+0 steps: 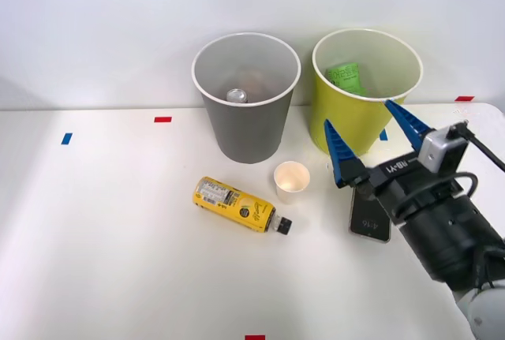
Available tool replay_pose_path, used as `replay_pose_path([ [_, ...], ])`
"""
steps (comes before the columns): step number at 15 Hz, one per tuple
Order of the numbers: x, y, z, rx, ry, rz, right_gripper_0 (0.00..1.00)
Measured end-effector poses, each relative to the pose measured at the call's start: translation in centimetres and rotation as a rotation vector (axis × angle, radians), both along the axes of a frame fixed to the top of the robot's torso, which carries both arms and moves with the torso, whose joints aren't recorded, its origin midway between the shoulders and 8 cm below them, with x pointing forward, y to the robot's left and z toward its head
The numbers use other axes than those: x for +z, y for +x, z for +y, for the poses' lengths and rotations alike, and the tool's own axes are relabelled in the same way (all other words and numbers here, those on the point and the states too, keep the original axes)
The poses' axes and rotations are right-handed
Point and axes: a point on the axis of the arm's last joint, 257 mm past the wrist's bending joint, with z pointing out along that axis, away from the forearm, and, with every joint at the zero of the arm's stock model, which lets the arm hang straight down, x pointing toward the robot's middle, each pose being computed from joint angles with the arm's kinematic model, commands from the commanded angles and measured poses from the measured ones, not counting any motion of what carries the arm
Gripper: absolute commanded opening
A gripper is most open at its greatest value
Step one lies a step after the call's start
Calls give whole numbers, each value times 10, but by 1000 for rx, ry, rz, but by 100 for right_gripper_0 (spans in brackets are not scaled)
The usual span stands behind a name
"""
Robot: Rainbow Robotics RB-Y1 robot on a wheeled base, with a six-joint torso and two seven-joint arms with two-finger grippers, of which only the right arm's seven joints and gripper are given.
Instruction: Put cans in the gray bin, plastic bottles in the light green bin
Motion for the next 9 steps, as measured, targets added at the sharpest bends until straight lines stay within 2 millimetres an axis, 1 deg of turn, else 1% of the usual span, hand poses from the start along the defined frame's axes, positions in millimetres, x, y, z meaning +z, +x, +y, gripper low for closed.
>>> replay_pose_path([
  [3,-29,-15,-36,-123,6,35,100],
  [6,-55,-33,-65,-227,25,79,100],
  [9,-66,-49,-85,-350,9,72,100],
])
